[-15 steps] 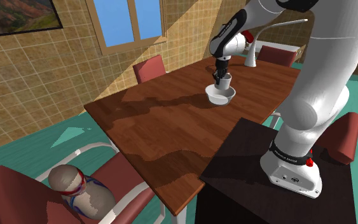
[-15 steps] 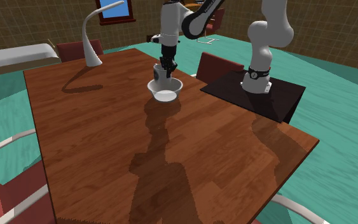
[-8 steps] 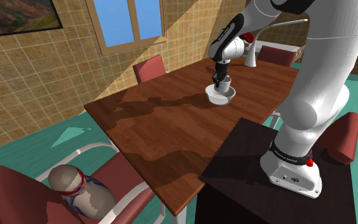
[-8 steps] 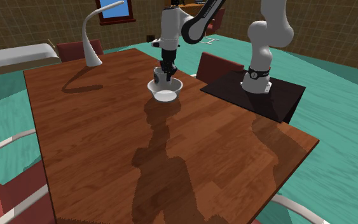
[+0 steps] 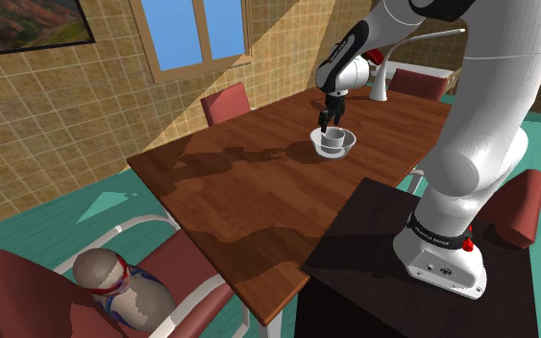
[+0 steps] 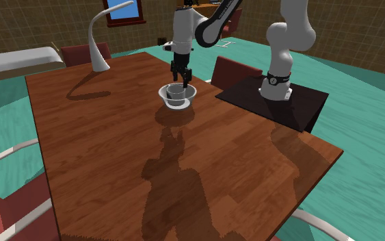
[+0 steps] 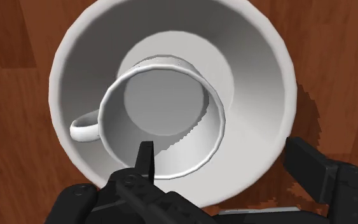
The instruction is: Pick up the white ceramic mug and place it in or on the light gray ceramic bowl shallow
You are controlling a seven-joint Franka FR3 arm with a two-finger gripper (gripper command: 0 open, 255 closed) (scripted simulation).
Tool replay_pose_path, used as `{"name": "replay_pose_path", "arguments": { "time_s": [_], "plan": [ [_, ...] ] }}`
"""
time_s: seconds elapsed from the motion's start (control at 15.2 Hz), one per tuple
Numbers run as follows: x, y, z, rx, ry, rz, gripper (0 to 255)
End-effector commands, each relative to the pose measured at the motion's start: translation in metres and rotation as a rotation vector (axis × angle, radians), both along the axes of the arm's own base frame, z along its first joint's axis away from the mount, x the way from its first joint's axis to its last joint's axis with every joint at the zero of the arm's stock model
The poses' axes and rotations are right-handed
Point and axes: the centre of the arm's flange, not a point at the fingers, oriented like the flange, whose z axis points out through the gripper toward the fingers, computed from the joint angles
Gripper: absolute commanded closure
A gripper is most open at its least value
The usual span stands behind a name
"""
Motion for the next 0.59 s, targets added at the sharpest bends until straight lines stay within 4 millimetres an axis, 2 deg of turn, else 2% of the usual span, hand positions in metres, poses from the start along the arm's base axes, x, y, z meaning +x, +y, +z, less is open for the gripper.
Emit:
{"name": "replay_pose_path", "arguments": {
  "time_s": [0.0,0.26,0.53],
  "plan": [
    [0.000,0.000,0.000,0.000,0.000,0.000,0],
    [-0.003,0.003,0.050,0.000,0.000,0.000,0],
    [-0.003,0.003,0.050,0.000,0.000,0.000,0]
  ]
}}
